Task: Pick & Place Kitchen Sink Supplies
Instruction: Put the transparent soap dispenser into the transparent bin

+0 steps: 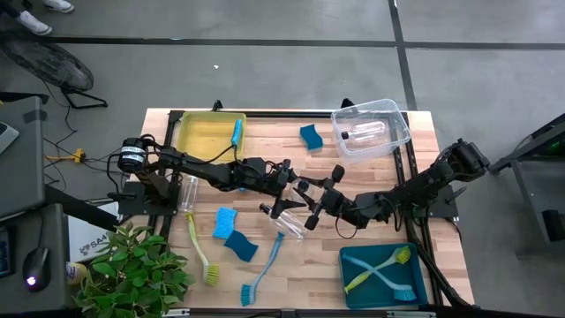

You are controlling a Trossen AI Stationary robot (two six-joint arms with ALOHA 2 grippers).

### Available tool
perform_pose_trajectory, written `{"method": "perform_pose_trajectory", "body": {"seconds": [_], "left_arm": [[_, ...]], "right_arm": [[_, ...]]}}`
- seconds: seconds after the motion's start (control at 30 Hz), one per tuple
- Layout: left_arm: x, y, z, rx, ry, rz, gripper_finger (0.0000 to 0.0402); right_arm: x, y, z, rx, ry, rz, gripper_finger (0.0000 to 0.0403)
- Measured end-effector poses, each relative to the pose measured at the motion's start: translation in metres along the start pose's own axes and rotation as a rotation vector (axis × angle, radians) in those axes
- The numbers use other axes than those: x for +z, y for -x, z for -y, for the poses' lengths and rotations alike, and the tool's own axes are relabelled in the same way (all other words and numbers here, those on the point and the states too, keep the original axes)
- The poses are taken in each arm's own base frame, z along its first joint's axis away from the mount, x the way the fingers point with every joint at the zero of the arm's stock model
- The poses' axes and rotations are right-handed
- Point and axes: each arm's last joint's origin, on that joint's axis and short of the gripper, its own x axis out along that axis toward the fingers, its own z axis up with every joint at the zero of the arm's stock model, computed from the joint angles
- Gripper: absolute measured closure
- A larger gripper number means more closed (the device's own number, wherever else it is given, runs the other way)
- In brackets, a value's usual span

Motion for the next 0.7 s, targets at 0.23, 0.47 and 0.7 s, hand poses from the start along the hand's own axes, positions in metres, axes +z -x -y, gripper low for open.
{"method": "perform_pose_trajectory", "body": {"seconds": [0.23,0.47,0.7], "left_arm": [[-0.0002,-0.0001,0.0001,-0.003,0.009,-0.001,0.0101],[0.0006,0.0,-0.0003,0.021,0.002,0.008,0.0079],[0.0012,0.0001,-0.0019,0.066,-0.002,0.016,0.0017]], "right_arm": [[-0.0005,0.0004,-0.0004,-0.003,-0.028,-0.006,0.0268],[-0.0003,0.0004,-0.0003,-0.006,-0.031,-0.006,0.0269],[-0.0005,0.0004,0.0001,-0.023,-0.024,-0.012,0.0272]]}}
